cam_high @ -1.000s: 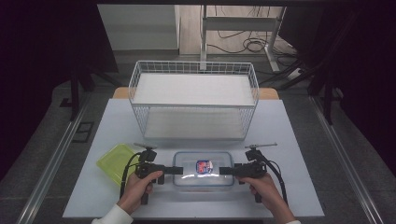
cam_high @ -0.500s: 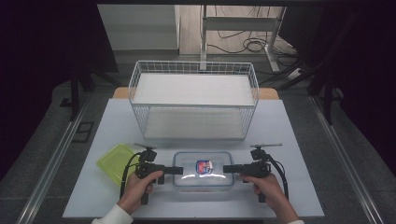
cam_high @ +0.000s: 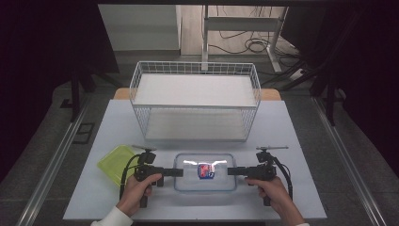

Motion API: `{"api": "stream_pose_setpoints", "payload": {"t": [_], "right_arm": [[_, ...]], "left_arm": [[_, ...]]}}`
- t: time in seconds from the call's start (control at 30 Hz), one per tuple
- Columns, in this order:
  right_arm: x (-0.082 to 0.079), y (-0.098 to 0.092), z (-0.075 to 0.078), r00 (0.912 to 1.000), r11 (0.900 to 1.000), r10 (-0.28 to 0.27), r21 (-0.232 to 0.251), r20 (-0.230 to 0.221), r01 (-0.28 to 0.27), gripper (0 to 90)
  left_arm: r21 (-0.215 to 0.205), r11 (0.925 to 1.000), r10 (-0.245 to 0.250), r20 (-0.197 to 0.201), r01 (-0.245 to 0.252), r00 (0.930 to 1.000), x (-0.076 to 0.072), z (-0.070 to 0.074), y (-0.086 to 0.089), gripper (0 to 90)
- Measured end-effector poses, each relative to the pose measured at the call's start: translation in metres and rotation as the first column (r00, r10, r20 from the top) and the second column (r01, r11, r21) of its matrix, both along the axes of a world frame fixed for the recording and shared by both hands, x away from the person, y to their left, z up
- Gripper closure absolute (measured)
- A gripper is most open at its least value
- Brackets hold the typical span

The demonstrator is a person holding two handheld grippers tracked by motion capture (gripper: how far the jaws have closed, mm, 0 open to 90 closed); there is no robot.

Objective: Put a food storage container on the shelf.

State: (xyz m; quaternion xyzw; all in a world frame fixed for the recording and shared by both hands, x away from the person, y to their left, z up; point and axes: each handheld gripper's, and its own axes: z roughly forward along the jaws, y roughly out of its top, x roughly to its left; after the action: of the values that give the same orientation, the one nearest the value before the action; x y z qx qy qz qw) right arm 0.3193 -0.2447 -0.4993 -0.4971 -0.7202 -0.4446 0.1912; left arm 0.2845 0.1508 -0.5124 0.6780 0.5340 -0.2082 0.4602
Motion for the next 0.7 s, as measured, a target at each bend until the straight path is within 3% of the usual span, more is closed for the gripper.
{"api": "stream_pose_setpoints", "payload": {"t": [0.17,0.7], "right_arm": [[-0.0015,-0.0006,0.0001,0.9999,1.0,0.005,0.006,0.009,-0.005,46.5],[-0.0074,-0.0002,0.0036,0.9995,1.0,-0.019,0.002,0.024,0.019,48.8]], "left_arm": [[-0.031,0.9995,0.006,-0.01,-0.006,0.9999,-0.0011,-0.0038,0.0038,49.9],[-0.006,0.9997,0.024,0.016,-0.024,0.9996,-0.0096,0.0019,0.001,50.9]]}}
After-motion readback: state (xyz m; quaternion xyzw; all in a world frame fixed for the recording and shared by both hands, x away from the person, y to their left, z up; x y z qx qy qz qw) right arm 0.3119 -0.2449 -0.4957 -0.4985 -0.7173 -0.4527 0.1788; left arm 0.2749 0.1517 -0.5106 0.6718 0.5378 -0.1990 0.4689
